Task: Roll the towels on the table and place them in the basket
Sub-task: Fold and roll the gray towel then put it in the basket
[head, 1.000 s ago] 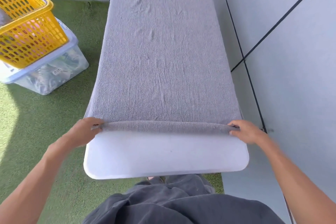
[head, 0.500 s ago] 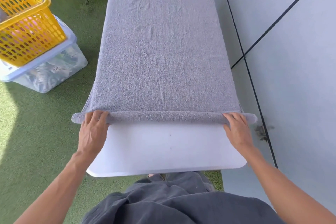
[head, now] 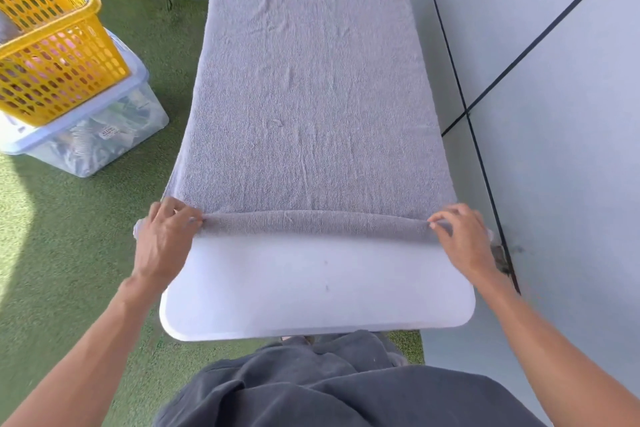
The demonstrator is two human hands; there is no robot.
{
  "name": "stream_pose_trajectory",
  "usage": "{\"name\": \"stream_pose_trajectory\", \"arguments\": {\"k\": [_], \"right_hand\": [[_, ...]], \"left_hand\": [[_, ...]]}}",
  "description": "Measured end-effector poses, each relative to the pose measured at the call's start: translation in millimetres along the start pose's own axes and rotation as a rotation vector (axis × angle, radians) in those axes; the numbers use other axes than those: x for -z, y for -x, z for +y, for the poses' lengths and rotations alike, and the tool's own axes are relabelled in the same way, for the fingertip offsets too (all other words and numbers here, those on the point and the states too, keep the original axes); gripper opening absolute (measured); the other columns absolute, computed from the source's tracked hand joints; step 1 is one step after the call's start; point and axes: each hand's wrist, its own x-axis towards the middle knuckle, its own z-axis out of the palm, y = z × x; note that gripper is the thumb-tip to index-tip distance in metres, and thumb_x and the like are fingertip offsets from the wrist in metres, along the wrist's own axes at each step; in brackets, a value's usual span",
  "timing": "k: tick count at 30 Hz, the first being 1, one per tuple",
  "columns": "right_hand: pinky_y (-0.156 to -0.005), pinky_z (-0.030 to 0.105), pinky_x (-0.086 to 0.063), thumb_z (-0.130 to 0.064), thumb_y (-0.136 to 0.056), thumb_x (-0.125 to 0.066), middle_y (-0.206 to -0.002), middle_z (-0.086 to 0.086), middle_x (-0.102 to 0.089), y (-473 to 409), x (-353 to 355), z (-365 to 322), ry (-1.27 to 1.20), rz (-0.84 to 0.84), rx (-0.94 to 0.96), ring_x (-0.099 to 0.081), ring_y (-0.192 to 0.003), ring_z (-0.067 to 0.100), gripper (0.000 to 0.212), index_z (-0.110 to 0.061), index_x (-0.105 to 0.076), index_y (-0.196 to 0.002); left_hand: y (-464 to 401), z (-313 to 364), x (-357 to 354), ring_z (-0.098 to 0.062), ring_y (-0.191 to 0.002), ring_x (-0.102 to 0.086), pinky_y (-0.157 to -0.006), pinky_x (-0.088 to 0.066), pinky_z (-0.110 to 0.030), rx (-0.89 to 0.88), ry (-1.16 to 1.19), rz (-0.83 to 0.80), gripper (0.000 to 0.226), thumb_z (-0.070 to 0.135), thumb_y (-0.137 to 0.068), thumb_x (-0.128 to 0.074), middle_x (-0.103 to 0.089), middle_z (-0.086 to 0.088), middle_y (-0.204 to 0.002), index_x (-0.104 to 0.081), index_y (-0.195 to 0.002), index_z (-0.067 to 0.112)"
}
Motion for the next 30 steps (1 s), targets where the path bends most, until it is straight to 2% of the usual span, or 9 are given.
{"name": "stream_pose_trajectory", "arguments": {"k": [5, 10, 14, 17, 19, 23, 26, 28, 30], "right_hand": [[-0.102, 0.039, -0.031, -0.032, -0.084, -0.072, -0.122, 0.001, -0.058, 29.8, -28.0, -2.9, 0.284, -0.038, 0.188, -0.049, -0.116, 0.027, 0.047, -0.011, -0.062, -0.124], [-0.099, 0.044, -0.039, -0.006, -0.083, -0.068, -0.114, 0.006, -0.062, 13.5, -23.5, 0.3, 0.221, -0.107, 0.148, -0.052, -0.109, 0.031, 0.039, -0.006, -0.063, -0.121], [-0.095, 0.038, -0.039, -0.012, -0.091, -0.061, -0.111, 0.007, -0.060, 5.1, -4.8, 6.2, 0.182, -0.338, 0.170, -0.052, -0.109, 0.028, 0.032, -0.007, -0.061, -0.122], [-0.083, 0.027, -0.037, -0.022, -0.090, -0.065, -0.105, -0.001, -0.060, 1.0, 10.1, 8.4, 0.115, -0.593, 0.076, -0.057, -0.107, 0.022, 0.032, -0.012, -0.064, -0.120], [-0.087, 0.024, -0.039, -0.025, -0.085, -0.072, -0.108, -0.005, -0.063, -3.2, 17.1, 8.1, -0.027, -0.704, -0.055, -0.058, -0.108, 0.014, 0.033, -0.017, -0.066, -0.116], [-0.081, 0.020, -0.038, -0.015, -0.078, -0.078, -0.104, -0.003, -0.063, 0.8, 11.0, -0.6, -0.264, -0.318, -0.184, -0.059, -0.104, 0.016, 0.022, -0.019, -0.069, -0.098], [-0.089, 0.033, -0.033, -0.020, -0.082, -0.074, -0.104, -0.004, -0.057, 17.7, -4.9, -9.2, 0.024, -0.008, -0.075, -0.049, -0.106, 0.021, 0.008, -0.022, -0.073, -0.090], [-0.089, 0.039, -0.036, -0.020, -0.086, -0.068, -0.103, -0.002, -0.059, 33.0, -16.6, -13.7, 0.131, 0.082, 0.015, -0.049, -0.102, 0.024, 0.009, -0.016, -0.073, -0.094], [-0.093, 0.042, -0.041, -0.026, -0.088, -0.066, -0.110, -0.001, -0.059, 46.3, -24.8, -13.5, 0.186, 0.058, 0.047, -0.050, -0.107, 0.025, 0.024, -0.012, -0.069, -0.107]], "left_hand": [[36.6, 17.0, -15.2, -0.032, -0.099, -0.050, -0.065, -0.054, -0.045, -0.085, -0.056, 0.031, 0.035, 0.016, -0.083, -0.071, -0.055, -0.013, -0.112, -0.062, -0.114, 0.003], [23.5, 12.5, -17.0, -0.036, -0.106, -0.048, -0.081, -0.048, -0.049, -0.045, -0.144, -0.035, 0.042, 0.007, -0.075, -0.077, -0.061, -0.011, -0.115, -0.061, -0.114, 0.005], [12.4, 4.7, -1.9, -0.032, -0.107, -0.050, -0.080, -0.048, -0.048, -0.029, -0.064, -0.119, 0.028, 0.013, -0.085, -0.070, -0.067, -0.005, -0.109, -0.066, -0.112, 0.009], [5.1, -15.2, 8.4, -0.024, -0.113, -0.049, -0.087, -0.046, -0.046, -0.028, -0.033, -0.342, 0.028, 0.023, -0.090, -0.065, -0.066, 0.001, -0.114, -0.066, -0.117, 0.018], [0.6, -21.8, 11.9, -0.021, -0.110, -0.054, -0.093, -0.046, -0.044, 0.047, 0.040, -0.461, 0.032, 0.023, -0.090, -0.066, -0.067, -0.002, -0.118, -0.065, -0.121, 0.020], [-3.4, -12.9, 19.1, -0.019, -0.090, -0.061, -0.081, -0.050, -0.037, 0.217, 0.296, -0.328, 0.040, 0.010, -0.086, -0.069, -0.067, -0.004, -0.110, -0.058, -0.124, 0.018], [10.7, -5.2, 8.6, -0.024, -0.086, -0.057, -0.058, -0.048, -0.036, -0.011, 0.054, -0.064, 0.012, 0.005, -0.086, -0.067, -0.061, -0.007, -0.098, -0.068, -0.096, 0.010], [28.6, 3.4, -2.6, -0.025, -0.084, -0.054, -0.051, -0.044, -0.032, -0.092, -0.050, 0.004, 0.010, 0.001, -0.087, -0.064, -0.060, -0.007, -0.093, -0.069, -0.096, 0.003], [43.8, 8.6, -11.7, -0.026, -0.087, -0.053, -0.058, -0.052, -0.037, -0.121, -0.057, 0.039, 0.019, 0.003, -0.087, -0.064, -0.059, -0.009, -0.099, -0.065, -0.106, 0.001]]}}
